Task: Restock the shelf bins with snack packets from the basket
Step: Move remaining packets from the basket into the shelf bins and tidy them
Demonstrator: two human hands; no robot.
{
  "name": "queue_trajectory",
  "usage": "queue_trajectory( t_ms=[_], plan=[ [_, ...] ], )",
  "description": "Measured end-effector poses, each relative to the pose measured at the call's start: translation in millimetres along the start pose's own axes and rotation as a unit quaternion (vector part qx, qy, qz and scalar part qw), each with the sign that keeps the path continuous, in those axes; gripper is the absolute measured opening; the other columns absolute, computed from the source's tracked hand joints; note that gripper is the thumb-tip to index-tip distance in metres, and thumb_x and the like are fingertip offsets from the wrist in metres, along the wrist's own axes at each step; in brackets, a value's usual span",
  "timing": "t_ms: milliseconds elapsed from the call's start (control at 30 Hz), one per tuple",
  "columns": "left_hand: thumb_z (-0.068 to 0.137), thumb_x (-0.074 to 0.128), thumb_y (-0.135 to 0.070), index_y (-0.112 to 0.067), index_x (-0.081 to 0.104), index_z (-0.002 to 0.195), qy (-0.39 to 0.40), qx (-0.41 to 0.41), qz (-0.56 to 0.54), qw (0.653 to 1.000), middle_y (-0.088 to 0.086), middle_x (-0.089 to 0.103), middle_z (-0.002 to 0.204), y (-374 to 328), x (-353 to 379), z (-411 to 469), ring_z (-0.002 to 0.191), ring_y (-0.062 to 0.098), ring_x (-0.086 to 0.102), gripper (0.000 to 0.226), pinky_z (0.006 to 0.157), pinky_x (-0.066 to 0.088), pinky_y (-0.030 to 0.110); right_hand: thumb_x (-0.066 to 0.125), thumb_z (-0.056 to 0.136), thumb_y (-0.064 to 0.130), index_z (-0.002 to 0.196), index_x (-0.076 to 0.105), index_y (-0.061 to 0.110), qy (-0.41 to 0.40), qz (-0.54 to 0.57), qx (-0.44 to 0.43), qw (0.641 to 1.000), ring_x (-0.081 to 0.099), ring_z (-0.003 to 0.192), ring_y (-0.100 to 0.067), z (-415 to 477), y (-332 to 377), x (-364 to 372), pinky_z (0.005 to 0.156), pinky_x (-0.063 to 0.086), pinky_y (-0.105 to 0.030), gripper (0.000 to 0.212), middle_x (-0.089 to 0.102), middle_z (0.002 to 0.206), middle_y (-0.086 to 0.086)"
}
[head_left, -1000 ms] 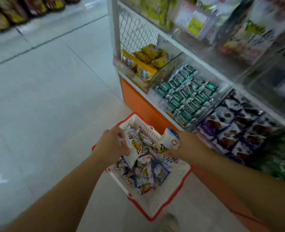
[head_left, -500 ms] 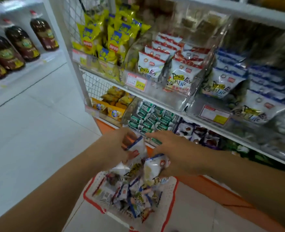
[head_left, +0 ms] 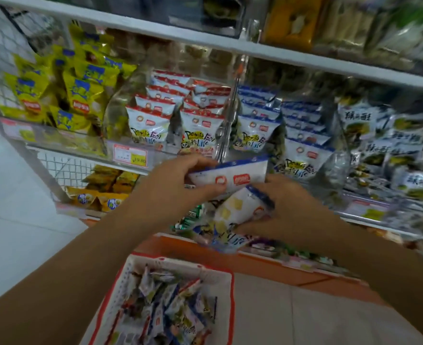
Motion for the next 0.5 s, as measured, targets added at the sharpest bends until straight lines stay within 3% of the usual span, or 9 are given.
queue_trajectory(
  t_ms=[133,267,400,500],
  plan=[
    [0.08,0.075,-0.038,-0.043,0.051,0.113,-0.012,0.04,0.002,0.999,-0.028,0.06,0.102,-33.5,11.5,32.9,0.091,-0.011,0.06,0.041,0.077,0.053,0.015,0.082,0.07,0.039,0.111,0.058,0.041,-0.065,-0.004,0.028,0.997,0.053,0.094,-0.001,-3.3,-19.4,-43.9,0.078,0.046,-0.004,0.047,0.048,0.102,0.03],
    [0.083,0.075,-0.034,-0.036,0.058,0.116,-0.074,0.106,0.04,0.991,-0.024,0.06,0.097,-71.4,4.7,68.0,0.087,-0.014,0.056,0.037,0.07,0.046,0.006,0.084,0.069,0.034,0.104,0.052,0.041,-0.13,0.009,0.034,0.991,0.061,0.096,-0.013,2.7,-29.9,-83.5,0.086,0.053,-0.025,0.048,0.062,0.11,0.006],
    [0.085,0.072,-0.033,-0.034,0.06,0.108,-0.129,0.15,0.067,0.978,-0.02,0.062,0.089,-89.4,0.3,94.9,0.081,-0.01,0.057,0.026,0.063,0.043,0.006,0.083,0.071,0.029,0.104,0.049,0.047,-0.161,0.057,0.036,0.985,0.062,0.102,-0.01,13.4,-44.0,-112.3,0.09,0.052,-0.022,0.052,0.061,0.121,0.005],
    [0.086,0.071,-0.031,-0.024,0.064,0.117,-0.146,0.133,0.108,0.974,-0.013,0.06,0.09,-79.9,3.3,113.8,0.074,-0.004,0.056,0.033,0.06,0.04,0.002,0.081,0.073,0.033,0.12,0.055,0.033,-0.18,0.044,0.081,0.979,0.062,0.094,-0.004,14.8,-68.2,-125.6,0.082,0.051,-0.015,0.053,0.063,0.115,0.009]
  ],
)
Point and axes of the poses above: each hand's wrist, its own z-axis towards the middle knuckle, its own x-axis out of the palm, y = z × x, the point moved 7 cm from there along z, towards the middle knuckle
